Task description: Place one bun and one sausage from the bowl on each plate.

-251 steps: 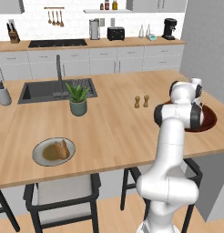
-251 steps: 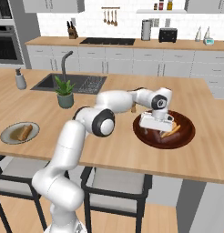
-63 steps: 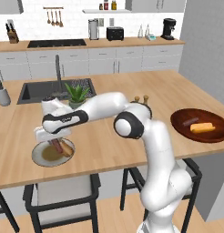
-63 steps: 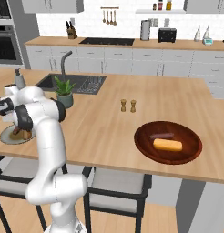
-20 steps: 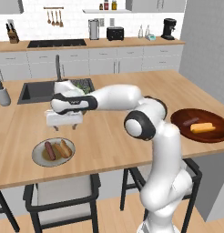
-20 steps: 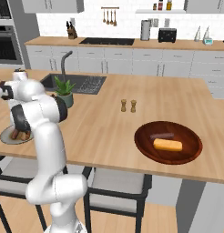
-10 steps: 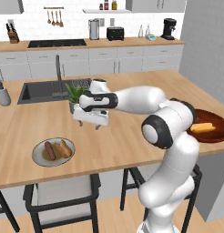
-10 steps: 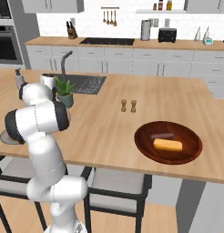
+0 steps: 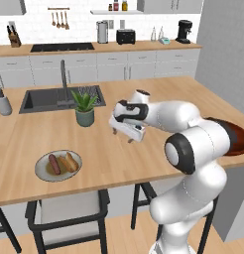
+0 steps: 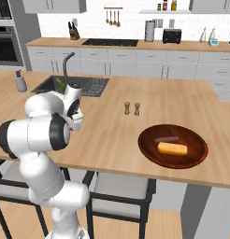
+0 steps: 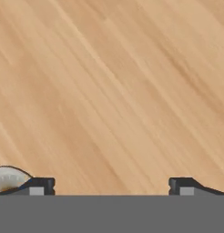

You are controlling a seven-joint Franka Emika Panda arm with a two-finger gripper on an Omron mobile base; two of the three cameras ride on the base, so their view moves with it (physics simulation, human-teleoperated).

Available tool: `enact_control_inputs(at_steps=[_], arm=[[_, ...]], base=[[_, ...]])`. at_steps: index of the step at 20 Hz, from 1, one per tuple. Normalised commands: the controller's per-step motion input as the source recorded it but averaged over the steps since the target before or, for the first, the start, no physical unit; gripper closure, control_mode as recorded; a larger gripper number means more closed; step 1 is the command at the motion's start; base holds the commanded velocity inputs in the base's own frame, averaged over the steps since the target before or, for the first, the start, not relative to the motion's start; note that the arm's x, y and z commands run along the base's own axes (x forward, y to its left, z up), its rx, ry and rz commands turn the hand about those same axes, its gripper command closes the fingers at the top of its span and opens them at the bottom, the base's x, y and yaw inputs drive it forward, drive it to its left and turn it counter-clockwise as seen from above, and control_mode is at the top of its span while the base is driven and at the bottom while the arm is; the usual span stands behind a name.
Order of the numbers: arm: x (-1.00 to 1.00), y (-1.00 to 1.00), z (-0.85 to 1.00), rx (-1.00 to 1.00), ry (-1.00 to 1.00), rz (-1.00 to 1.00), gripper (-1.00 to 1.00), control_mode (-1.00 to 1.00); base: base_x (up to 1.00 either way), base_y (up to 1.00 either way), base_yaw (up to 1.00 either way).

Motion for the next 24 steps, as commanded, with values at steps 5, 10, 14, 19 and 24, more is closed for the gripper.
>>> enact_control_inputs(at_steps=[5,10,14,19,24], arm=[[0.24,-1.00,0.00,0.02,0.05,-0.36,-1.00,-1.00],[0.34,-0.89,0.00,0.00,0.05,-0.33,-1.00,-1.00],[0.39,-0.87,0.00,0.00,0.07,-0.18,-1.00,-1.00],[0.27,-0.85,0.00,0.00,0.07,-0.16,-1.00,-1.00],[0.05,-0.86,0.00,0.00,0.03,-0.14,-1.00,-1.00]], base=[[0.00,0.00,0.00],[0.00,0.00,0.00],[0.00,0.00,0.00],[0.00,0.00,0.00],[0.00,0.00,0.00]])
